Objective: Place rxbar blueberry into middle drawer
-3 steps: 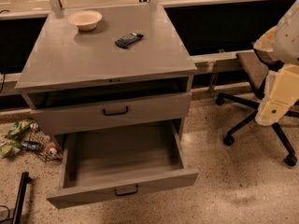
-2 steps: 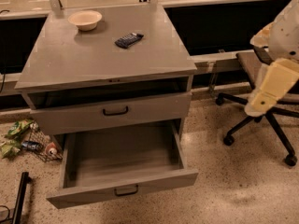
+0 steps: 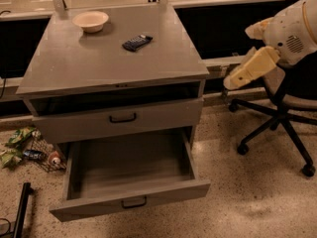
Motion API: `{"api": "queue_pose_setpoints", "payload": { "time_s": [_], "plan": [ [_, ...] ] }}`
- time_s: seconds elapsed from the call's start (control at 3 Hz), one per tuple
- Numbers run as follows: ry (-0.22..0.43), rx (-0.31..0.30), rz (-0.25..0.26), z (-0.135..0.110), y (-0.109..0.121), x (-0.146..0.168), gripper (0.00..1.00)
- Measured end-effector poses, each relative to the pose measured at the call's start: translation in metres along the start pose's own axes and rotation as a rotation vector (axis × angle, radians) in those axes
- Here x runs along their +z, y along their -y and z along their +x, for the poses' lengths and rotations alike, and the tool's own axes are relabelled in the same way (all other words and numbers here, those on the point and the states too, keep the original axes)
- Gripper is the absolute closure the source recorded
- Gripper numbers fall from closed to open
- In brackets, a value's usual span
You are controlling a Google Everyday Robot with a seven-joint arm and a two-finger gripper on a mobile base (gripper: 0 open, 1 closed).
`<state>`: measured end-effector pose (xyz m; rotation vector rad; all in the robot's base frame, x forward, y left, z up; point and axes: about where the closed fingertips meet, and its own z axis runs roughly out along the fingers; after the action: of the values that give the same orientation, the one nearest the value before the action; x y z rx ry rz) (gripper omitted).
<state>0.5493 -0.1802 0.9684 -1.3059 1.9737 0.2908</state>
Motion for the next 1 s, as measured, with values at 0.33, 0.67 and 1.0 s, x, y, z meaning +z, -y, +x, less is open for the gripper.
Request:
{"api": "queue_pose_setpoints", "payload": {
  "time_s": [0.33,0.67,1.0],
  "plan": [
    [0.265,0.062,0.010,-0.031,0.026,0.036,0.00],
    [0.347,0.092,0.058,-0.049,0.042,0.041,0.00],
    [0.342,0.092,0.065,-0.048,0.043,0.042,0.00]
  ]
}}
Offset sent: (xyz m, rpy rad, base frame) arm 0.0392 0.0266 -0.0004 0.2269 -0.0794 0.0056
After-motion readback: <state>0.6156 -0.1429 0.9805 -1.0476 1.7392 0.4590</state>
